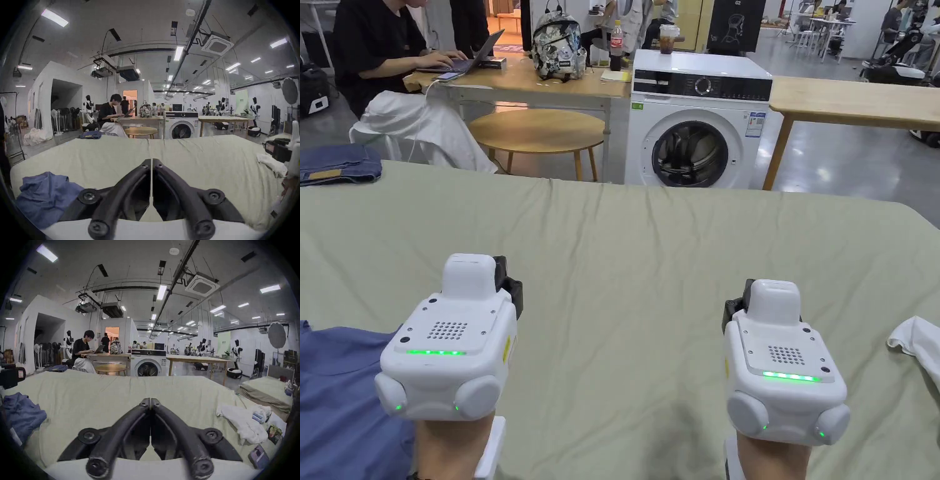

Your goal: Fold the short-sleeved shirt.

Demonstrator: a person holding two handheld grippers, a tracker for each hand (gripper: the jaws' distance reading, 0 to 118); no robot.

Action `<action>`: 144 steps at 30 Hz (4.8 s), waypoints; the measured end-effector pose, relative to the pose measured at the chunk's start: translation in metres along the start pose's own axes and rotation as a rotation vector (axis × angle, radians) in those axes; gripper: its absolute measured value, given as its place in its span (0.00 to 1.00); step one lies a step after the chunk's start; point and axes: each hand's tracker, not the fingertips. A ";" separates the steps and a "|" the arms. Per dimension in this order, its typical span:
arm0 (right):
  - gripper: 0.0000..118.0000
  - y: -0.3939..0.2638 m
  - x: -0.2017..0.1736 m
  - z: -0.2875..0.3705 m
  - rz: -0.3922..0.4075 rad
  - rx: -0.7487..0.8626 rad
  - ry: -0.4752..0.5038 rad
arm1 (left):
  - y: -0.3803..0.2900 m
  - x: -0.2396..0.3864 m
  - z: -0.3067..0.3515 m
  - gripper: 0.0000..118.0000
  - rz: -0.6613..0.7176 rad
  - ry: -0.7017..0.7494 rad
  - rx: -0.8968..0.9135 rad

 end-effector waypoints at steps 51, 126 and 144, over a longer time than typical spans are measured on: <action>0.00 -0.035 -0.064 -0.018 0.069 -0.186 0.136 | -0.122 -0.269 0.002 0.09 0.130 0.185 -0.863; 0.00 -0.014 0.068 0.036 -0.002 -0.154 -0.045 | -0.004 0.069 0.006 0.21 0.135 -0.439 -0.457; 0.00 -0.025 0.042 0.018 0.012 -0.187 0.029 | -0.055 -0.014 -0.056 0.00 0.099 -0.215 -0.607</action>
